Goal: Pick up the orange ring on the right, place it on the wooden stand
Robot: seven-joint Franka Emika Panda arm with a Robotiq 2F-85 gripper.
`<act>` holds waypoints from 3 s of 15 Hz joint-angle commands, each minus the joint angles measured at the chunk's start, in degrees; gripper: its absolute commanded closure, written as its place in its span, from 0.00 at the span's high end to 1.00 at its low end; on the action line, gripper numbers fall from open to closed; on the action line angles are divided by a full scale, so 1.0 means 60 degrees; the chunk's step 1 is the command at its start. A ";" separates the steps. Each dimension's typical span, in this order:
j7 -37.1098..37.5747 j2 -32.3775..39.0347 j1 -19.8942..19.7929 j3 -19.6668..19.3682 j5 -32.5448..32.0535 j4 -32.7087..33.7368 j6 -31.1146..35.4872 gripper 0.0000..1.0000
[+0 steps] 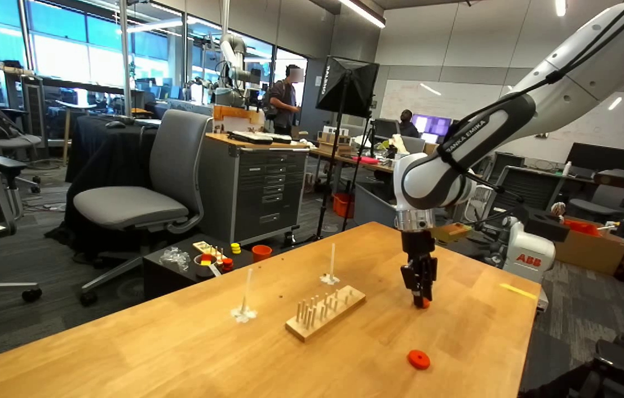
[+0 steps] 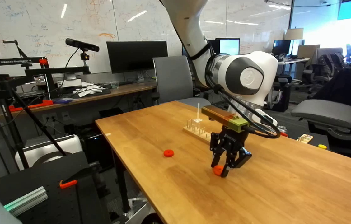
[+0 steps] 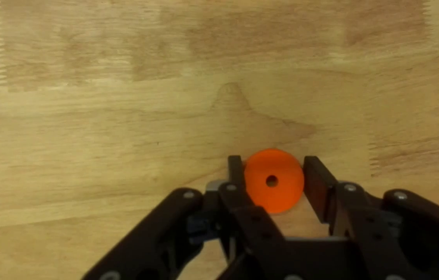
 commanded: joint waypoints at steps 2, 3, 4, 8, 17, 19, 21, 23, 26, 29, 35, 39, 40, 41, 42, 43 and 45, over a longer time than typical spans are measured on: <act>0.0045 -0.0484 0.0145 0.0170 0.0338 -0.0184 -0.0039 0.18; 0.0131 -0.0576 0.0230 0.0210 0.0367 -0.0206 -0.0050 0.18; 0.0214 -0.0656 0.0310 0.0254 0.0411 -0.0216 -0.0026 0.18; 0.0768 -0.0922 0.0781 0.0393 0.0569 -0.0075 -0.0118 0.18; 0.2780 -0.0653 0.1956 0.0374 0.0582 0.1307 -0.0553 0.18; 0.3092 -0.0484 0.2114 0.0370 0.0548 0.1708 -0.0777 0.19; 0.3335 -0.0293 0.2221 0.0353 0.0525 0.2139 -0.1067 0.19; 0.3559 -0.0029 0.2312 0.0321 0.0494 0.2605 -0.1381 0.19; 0.3885 0.0508 0.2403 0.0275 0.0482 0.3371 -0.1857 0.19; 0.4168 0.1144 0.2436 0.0232 0.0503 0.4134 -0.2257 0.19; 0.4579 0.2275 0.2469 0.0170 0.0529 0.5446 -0.2825 0.19; 0.4683 0.2685 0.2453 0.0171 0.0550 0.6034 -0.3129 0.19; 0.4695 0.2763 0.2447 0.0171 0.0552 0.6163 -0.3211 0.19; 0.4704 0.2834 0.2432 0.0174 0.0562 0.6293 -0.3274 0.19; 0.4722 0.2901 0.2418 0.0173 0.0573 0.6414 -0.3354 0.19; 0.4739 0.2961 0.2416 0.0169 0.0570 0.6531 -0.3438 0.19; 0.4753 0.3061 0.2389 0.0165 0.0586 0.6731 -0.3579 0.19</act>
